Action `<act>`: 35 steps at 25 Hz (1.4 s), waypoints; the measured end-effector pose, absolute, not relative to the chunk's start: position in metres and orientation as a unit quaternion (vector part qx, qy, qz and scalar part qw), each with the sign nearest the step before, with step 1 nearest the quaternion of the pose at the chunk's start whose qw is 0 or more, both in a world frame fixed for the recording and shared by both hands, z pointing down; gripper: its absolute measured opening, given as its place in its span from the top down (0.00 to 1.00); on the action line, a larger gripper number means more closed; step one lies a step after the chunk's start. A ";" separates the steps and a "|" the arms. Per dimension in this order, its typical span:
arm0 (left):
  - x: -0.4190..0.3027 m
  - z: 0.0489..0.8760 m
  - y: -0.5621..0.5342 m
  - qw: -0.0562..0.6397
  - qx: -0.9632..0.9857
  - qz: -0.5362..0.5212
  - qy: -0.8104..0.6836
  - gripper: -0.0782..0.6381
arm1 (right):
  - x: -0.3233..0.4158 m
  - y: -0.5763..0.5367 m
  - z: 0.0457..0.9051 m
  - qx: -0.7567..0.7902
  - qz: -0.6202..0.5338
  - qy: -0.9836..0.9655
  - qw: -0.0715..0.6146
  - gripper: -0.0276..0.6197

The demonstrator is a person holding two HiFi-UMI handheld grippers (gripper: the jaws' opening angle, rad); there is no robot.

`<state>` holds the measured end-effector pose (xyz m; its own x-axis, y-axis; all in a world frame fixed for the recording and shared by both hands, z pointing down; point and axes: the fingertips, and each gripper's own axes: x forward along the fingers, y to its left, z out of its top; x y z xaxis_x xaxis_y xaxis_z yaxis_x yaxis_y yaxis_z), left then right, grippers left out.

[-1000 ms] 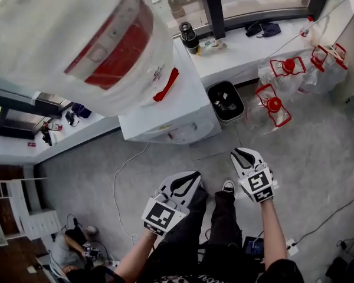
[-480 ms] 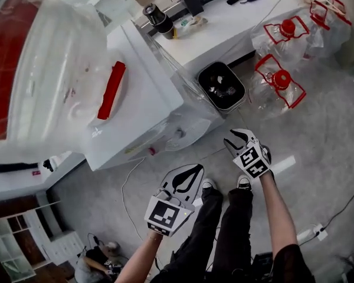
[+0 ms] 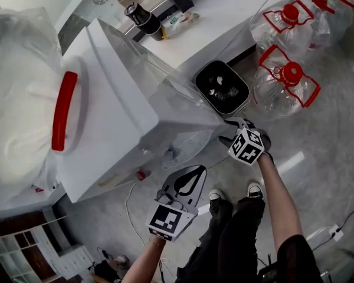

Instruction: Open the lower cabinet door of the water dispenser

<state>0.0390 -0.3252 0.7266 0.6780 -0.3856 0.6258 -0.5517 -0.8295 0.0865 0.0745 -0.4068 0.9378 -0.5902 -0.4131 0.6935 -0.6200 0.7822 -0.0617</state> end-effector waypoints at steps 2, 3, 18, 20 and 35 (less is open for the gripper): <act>0.032 0.740 -0.325 0.136 0.904 0.313 -0.259 0.86 | 0.068 -0.416 0.951 0.291 0.140 -0.879 0.352 0.56; 0.029 0.745 -0.325 0.135 0.903 0.314 -0.259 0.86 | 0.065 -0.419 0.956 0.289 0.135 -0.879 0.356 0.56; 0.004 0.769 -0.309 0.156 0.891 0.329 -0.271 0.86 | 0.047 -0.425 0.973 0.276 0.089 -0.863 0.413 0.52; 0.007 0.762 -0.309 0.158 0.892 0.322 -0.275 0.86 | 0.049 -0.423 0.973 0.278 0.092 -0.860 0.419 0.52; 0.022 0.737 -0.260 0.179 0.892 0.328 -0.253 0.86 | 0.061 -0.278 0.966 0.249 0.166 -0.852 0.430 0.66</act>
<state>0.0216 -0.2598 0.7372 0.6564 -0.3341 0.6764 -0.5689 -0.8080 0.1530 0.0608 -0.2784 0.9664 -0.5057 -0.2808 0.8158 -0.5666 0.8212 -0.0685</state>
